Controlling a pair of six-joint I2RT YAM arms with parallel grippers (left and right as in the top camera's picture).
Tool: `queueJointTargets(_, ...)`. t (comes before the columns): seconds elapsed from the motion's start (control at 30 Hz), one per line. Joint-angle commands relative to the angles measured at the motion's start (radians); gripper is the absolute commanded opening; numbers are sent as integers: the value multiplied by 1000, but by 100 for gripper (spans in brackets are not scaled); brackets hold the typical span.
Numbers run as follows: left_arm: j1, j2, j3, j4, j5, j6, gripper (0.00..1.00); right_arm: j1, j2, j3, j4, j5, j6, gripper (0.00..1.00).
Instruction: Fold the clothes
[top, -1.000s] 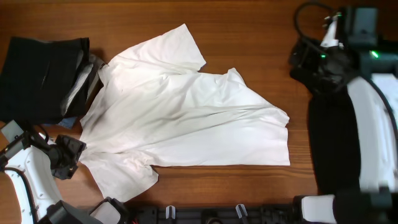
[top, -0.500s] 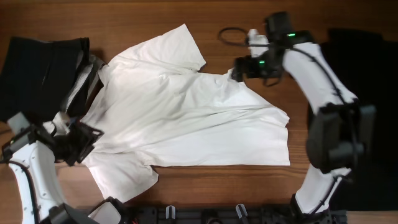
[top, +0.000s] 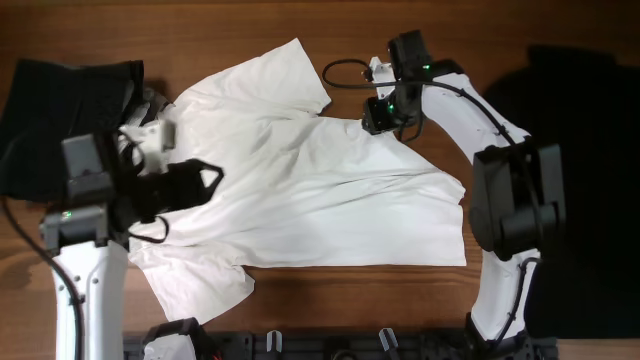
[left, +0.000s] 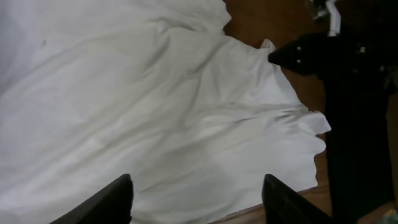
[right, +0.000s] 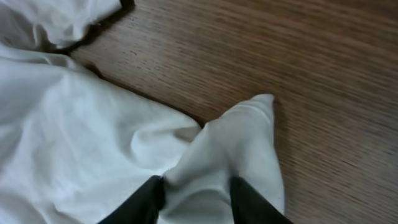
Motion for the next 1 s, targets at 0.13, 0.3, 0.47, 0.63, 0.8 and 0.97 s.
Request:
queueJointTargets(0.13,-141,-2,14,163,29,4,100,23,28,3,-2,21,27,4)
queueJointTargets(0.3,-175,41,14,294,22,4,100,-27,-17,167,28,155,53,4)
queueJointTargets(0.47,-220,155,14,347,-14,4,98,-88,-64,396,81,270,35,36)
queueJointTargets(0.63,-268,306,14,460,-78,4,94,-129,-94,473,3,276,37,100)
queueJointTargets(0.8,-296,455,14,612,-193,-35,89,-129,-98,473,-216,273,92,100)
queueJointTargets(0.97,-293,610,14,687,-384,-142,59,-137,-98,451,-438,235,303,96)
